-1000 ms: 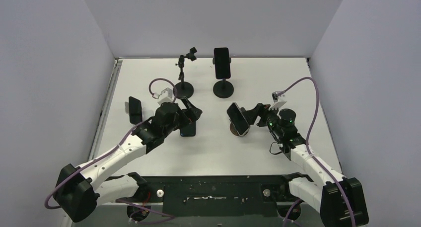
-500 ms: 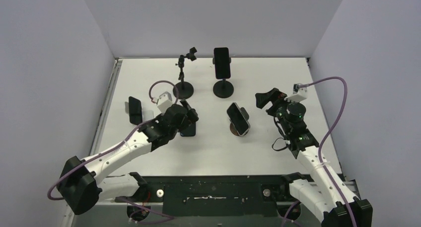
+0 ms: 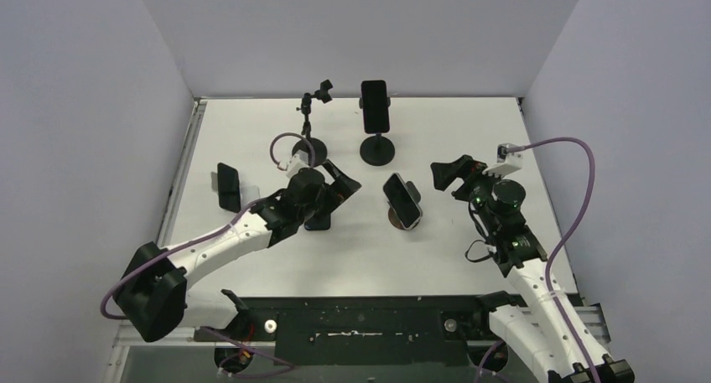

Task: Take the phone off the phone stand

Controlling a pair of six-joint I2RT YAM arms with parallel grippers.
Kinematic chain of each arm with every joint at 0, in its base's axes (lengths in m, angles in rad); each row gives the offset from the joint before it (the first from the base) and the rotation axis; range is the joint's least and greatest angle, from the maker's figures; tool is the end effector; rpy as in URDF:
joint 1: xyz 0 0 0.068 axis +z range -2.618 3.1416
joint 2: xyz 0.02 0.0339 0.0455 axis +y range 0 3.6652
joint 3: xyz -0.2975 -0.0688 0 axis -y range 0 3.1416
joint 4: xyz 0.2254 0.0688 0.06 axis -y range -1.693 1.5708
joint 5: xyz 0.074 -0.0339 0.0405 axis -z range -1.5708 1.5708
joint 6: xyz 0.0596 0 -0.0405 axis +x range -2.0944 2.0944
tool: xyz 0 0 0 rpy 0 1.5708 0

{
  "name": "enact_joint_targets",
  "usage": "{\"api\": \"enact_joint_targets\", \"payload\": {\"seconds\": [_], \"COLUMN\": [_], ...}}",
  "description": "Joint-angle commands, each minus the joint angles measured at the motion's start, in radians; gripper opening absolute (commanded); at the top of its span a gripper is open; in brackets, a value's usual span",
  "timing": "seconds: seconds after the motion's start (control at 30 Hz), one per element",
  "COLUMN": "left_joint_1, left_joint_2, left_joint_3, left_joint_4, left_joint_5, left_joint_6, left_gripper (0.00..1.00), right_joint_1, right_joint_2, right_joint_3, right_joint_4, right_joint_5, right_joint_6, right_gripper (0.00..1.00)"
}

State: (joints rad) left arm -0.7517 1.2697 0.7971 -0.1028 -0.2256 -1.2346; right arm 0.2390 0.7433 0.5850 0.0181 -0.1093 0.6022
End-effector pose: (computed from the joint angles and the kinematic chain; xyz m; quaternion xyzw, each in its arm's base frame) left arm 0.2068 -0.1750 0.2766 -0.2609 0.8349 -0.3434 0.3419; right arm 0.1587 0.0454 0.3199 0.1009 0.7478 0.3050 0.5810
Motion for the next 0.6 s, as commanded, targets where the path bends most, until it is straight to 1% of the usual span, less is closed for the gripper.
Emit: {"api": "enact_joint_targets", "payload": {"seconds": [0.0, 0.13, 0.2, 0.4, 0.57], "left_joint_1": [-0.017, -0.028, -0.034, -0.03, -0.023], "left_joint_2": [0.115, 0.243, 0.295, 0.392, 0.462], "left_joint_3": [0.086, 0.176, 0.209, 0.247, 0.266], "left_joint_4": [0.152, 0.149, 0.174, 0.263, 0.349], "left_joint_5": [0.089, 0.114, 0.13, 0.141, 0.189], "left_joint_6": [-0.072, -0.087, -0.093, -0.054, -0.051], "left_gripper": [0.97, 0.97, 0.97, 0.97, 0.97], "right_joint_1": [0.002, 0.003, 0.006, 0.005, 0.007], "right_joint_2": [-0.024, -0.046, -0.052, -0.079, -0.09], "right_joint_3": [0.02, 0.021, 0.017, 0.023, 0.033], "right_joint_4": [-0.053, -0.079, -0.082, -0.09, -0.109], "right_joint_5": [-0.013, -0.015, -0.004, 0.001, 0.0], "right_joint_6": [-0.031, -0.028, -0.025, -0.009, -0.012], "right_gripper": [0.99, 0.99, 0.99, 0.99, 0.99]}}
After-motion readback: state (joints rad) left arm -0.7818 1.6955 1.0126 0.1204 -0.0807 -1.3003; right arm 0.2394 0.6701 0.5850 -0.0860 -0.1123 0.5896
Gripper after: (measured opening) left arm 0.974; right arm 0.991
